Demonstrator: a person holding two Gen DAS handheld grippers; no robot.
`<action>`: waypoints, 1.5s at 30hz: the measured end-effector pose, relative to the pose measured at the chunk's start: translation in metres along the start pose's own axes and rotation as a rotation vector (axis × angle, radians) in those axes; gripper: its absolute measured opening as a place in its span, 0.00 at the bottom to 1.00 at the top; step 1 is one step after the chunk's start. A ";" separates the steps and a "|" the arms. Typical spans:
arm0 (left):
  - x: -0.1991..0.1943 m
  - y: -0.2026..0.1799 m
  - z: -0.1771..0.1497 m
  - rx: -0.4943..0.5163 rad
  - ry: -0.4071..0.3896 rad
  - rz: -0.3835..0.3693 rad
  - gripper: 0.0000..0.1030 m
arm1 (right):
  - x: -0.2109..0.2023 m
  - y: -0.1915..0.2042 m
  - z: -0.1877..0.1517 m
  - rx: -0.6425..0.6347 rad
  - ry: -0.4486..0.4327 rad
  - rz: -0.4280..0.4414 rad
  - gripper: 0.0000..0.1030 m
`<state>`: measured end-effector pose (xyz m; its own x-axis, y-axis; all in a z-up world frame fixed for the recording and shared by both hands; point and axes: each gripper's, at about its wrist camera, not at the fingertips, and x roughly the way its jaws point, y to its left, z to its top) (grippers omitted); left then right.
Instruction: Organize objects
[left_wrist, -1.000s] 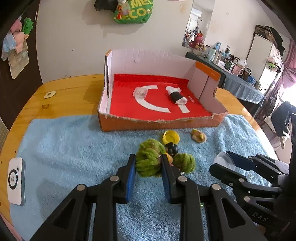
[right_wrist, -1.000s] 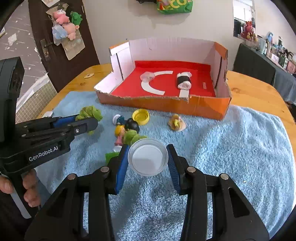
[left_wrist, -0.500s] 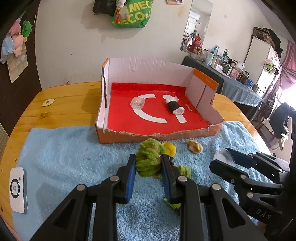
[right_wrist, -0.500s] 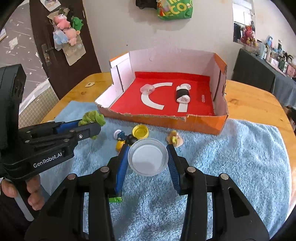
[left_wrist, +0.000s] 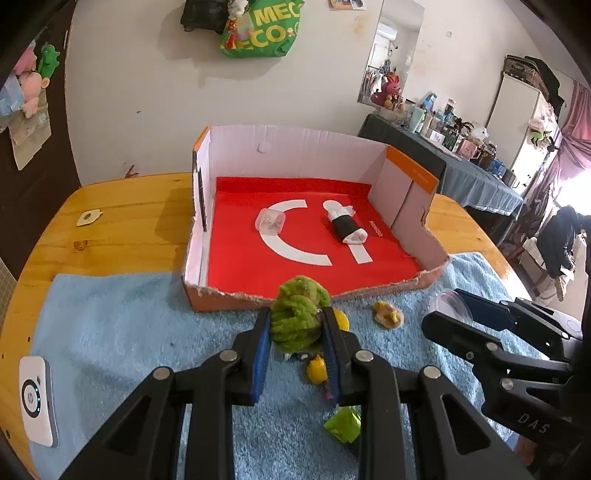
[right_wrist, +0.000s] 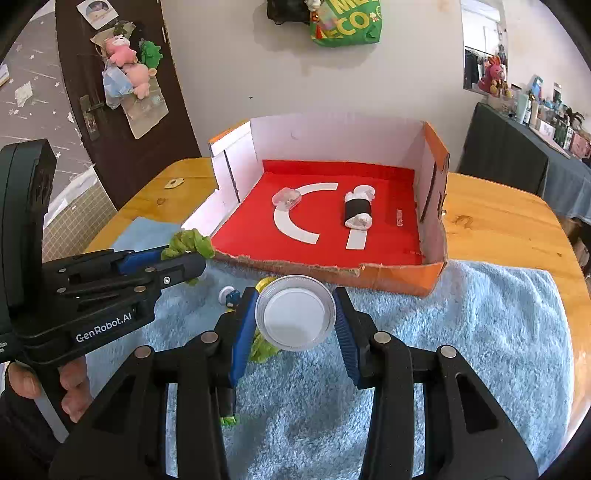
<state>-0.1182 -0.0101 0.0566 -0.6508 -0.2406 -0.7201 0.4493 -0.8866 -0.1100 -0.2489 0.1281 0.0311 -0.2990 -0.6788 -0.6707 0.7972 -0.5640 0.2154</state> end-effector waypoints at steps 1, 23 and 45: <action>-0.001 0.000 -0.001 0.000 0.000 -0.001 0.26 | 0.000 0.000 0.001 0.000 0.000 0.000 0.38; 0.039 0.009 0.043 -0.006 0.033 -0.003 0.27 | 0.035 -0.013 0.043 -0.016 0.064 -0.006 0.38; 0.083 0.018 0.058 -0.001 0.096 0.005 0.27 | 0.077 -0.032 0.061 -0.010 0.131 -0.025 0.38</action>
<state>-0.1999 -0.0688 0.0349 -0.5868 -0.2062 -0.7831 0.4531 -0.8851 -0.1065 -0.3299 0.0651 0.0154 -0.2488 -0.5970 -0.7627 0.7956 -0.5750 0.1907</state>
